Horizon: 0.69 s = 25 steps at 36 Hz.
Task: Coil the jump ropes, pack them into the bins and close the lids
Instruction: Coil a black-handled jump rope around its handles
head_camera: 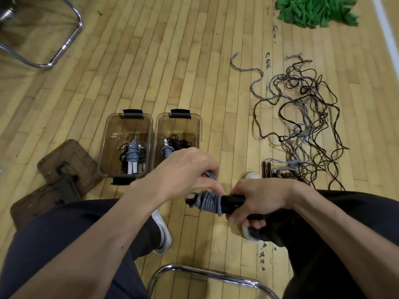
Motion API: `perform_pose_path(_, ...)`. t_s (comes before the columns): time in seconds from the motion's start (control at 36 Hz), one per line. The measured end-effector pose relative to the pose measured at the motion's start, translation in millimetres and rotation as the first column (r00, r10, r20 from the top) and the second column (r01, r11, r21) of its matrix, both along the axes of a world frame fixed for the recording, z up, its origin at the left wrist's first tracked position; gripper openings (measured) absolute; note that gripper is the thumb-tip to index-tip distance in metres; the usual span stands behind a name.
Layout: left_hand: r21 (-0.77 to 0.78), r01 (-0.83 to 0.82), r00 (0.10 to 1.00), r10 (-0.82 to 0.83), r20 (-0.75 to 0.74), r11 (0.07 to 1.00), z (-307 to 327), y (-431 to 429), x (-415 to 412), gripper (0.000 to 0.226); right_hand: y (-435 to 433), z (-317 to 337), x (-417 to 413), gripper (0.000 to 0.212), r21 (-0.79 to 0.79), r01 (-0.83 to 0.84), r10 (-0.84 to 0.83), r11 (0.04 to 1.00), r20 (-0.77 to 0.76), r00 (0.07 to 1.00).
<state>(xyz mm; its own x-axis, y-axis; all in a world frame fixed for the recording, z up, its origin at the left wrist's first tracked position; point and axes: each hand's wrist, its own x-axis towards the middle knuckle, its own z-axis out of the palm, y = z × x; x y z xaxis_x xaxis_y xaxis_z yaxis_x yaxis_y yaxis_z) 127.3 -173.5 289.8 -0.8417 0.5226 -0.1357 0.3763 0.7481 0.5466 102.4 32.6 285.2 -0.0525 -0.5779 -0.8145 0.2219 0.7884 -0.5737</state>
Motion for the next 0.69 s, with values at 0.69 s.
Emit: perform_pose_path(0.69, 0.328, -0.436, 0.707, 0.094, 0.701, 0.838, 3.0, -2.0, -7.0, 0.021, 3.1, 25.2, -2.7, 0.017, -0.429, 0.243, -0.242, 0.87, 0.058, 0.969)
